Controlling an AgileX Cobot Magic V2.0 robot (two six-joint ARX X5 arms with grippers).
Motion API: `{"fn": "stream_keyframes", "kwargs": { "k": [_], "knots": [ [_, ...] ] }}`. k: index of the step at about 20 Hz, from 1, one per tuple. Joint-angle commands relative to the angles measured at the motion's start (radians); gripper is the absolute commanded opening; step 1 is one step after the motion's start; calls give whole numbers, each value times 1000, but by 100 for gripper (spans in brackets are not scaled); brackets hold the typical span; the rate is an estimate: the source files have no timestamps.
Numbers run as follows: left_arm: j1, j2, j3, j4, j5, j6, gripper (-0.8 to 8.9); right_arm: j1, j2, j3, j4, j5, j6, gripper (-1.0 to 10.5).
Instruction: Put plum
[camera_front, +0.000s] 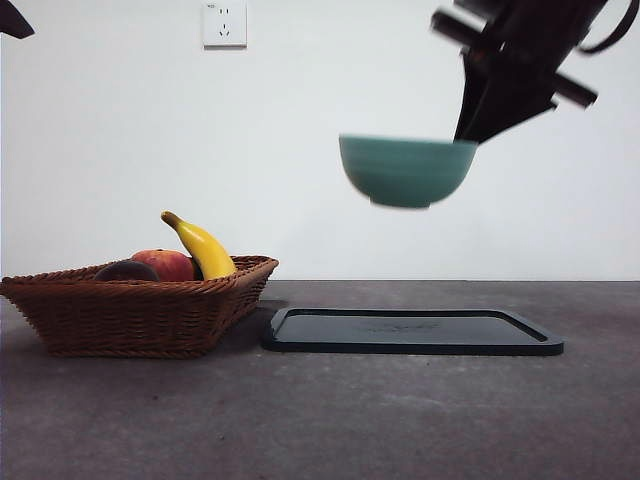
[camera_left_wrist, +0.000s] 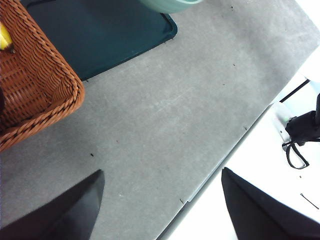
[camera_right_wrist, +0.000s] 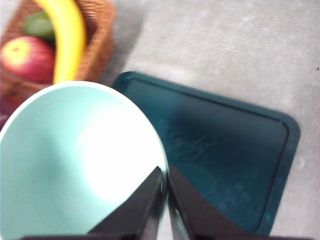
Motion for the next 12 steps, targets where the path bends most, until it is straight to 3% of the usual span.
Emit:
{"fn": "stream_keyframes", "kwargs": {
  "k": [1, 6, 12],
  "knots": [
    [-3, 5, 11, 3, 4, 19, 370, 8, -61, 16, -58, -16, -31, 11],
    [-3, 5, 11, 3, 4, 19, 370, 57, -193, -30, -193, -14, -70, 11],
    [-3, 5, 11, 3, 4, 19, 370, 152, -252, -243, -94, 23, -57, 11]
  ]
}}
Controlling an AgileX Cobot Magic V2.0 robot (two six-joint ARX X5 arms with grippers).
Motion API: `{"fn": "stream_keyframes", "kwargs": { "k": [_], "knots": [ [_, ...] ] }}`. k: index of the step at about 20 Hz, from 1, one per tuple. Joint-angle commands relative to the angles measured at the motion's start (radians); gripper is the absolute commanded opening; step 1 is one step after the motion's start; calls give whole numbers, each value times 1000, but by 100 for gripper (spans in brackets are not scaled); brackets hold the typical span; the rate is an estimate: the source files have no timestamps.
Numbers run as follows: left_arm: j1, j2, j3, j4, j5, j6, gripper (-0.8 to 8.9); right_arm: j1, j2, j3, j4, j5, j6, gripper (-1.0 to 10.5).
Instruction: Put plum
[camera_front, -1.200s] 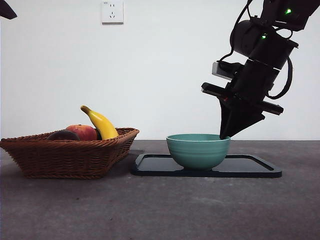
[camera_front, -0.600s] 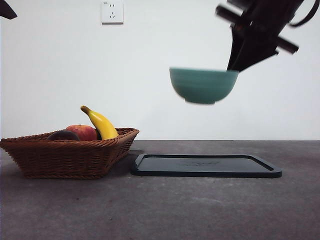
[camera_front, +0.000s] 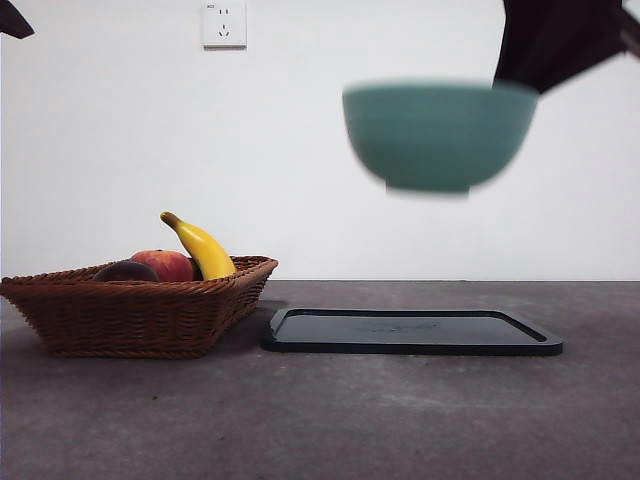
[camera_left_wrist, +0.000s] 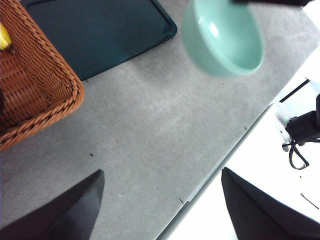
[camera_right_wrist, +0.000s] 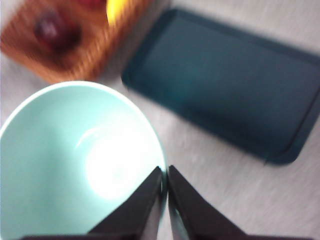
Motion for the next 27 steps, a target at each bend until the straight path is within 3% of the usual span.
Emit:
{"fn": "stream_keyframes", "kwargs": {
  "k": [1, 5, 10, 25, 27],
  "knots": [
    [-3, 5, 11, 2, 4, 19, 370, 38, 14, -63, 75, 2, 9, 11],
    [-4, 5, 11, 2, 4, 19, 370, 87, 14, -195, 197, 51, 46, 11],
    [-4, 5, 11, 3, 4, 19, 369, 112, 61, -280, 258, 55, 56, 11],
    [-4, 5, 11, 1, 4, 19, 370, 136, 147, -305, 333, 56, 71, 16],
    [-4, 5, 11, 1, 4, 19, 370, 136, 147, -305, 333, 55, 72, 72]
  ]
}}
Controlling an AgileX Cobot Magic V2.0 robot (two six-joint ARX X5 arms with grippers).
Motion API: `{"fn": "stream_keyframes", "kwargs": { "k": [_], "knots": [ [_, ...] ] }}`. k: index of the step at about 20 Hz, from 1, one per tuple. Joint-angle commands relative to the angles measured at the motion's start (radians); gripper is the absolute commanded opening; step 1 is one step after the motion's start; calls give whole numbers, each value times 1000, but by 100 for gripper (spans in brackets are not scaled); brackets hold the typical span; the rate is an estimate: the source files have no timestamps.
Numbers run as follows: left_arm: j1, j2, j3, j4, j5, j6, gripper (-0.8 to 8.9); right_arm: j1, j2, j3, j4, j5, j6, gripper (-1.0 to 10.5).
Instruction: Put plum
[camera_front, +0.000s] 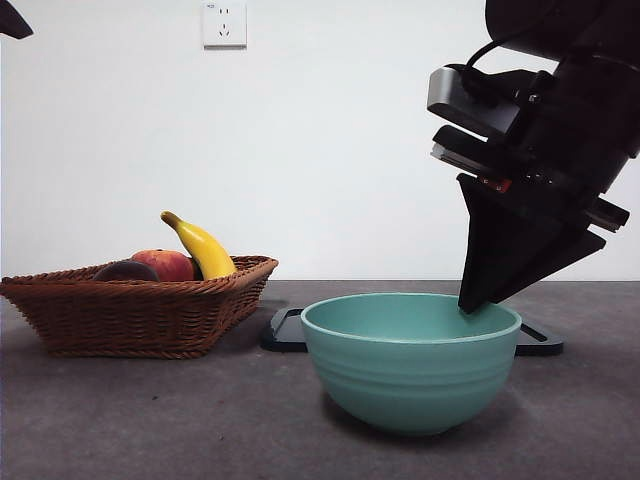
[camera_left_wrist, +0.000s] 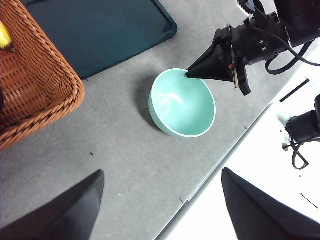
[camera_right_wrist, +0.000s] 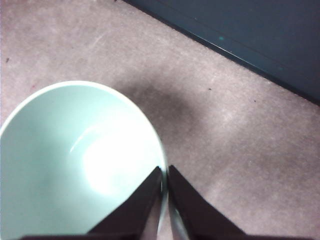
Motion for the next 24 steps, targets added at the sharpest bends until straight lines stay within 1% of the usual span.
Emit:
{"fn": "stream_keyframes", "kwargs": {
  "k": [1, 2, 3, 8, 13, 20, 24],
  "knots": [
    [-4, 5, 11, 4, 4, 19, 370, 8, 13, 4, 7, 0, 15, 122],
    [-4, 5, 11, 4, 4, 19, 369, 8, 13, 4, 7, -1, 18, 161],
    [-4, 5, 11, 4, 4, 19, 370, 8, 13, 4, 7, -1, 19, 170],
    [-4, 5, 11, 4, 4, 19, 370, 3, 0, 15, 14, 1, 19, 170],
    [-3, 5, 11, 3, 4, 19, 370, -19, -112, 92, -29, 0, 12, 170],
    [-3, 5, 11, 3, 4, 19, 370, -24, -319, 230, -208, -3, -52, 170],
    [-3, 5, 11, 3, 4, 19, 370, -24, -428, 258, -349, -10, -80, 170]
  ]
}}
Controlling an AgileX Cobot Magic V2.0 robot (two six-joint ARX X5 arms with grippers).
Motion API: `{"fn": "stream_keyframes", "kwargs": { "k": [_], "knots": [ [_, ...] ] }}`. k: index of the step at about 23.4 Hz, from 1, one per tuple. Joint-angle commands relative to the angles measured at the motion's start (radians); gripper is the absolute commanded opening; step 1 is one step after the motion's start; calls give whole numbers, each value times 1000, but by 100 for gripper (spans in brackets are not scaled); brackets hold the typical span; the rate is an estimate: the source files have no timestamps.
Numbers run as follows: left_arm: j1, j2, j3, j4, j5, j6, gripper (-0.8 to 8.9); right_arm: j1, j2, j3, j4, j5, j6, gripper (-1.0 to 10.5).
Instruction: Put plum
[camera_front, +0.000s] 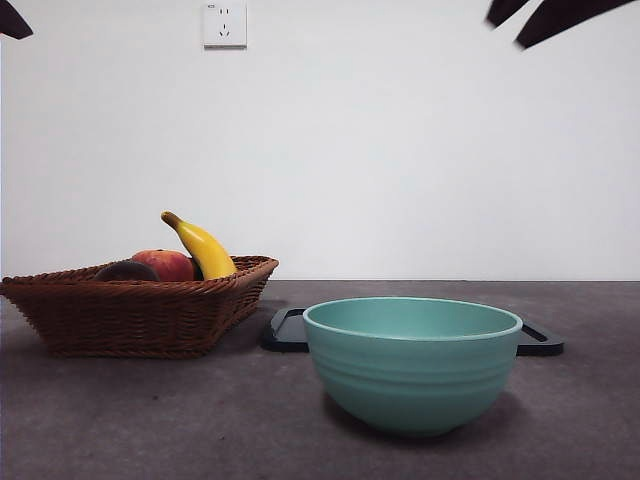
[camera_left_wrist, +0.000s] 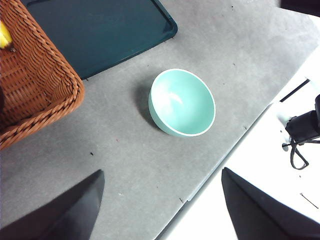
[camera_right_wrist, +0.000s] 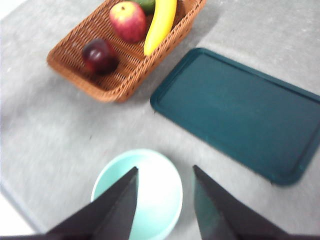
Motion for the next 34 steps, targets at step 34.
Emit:
{"fn": "stream_keyframes", "kwargs": {
  "k": [34],
  "knots": [
    [-3, 5, 11, 3, 4, 19, 7, 6, -121, 17, -280, -131, -68, 8]
  ]
}}
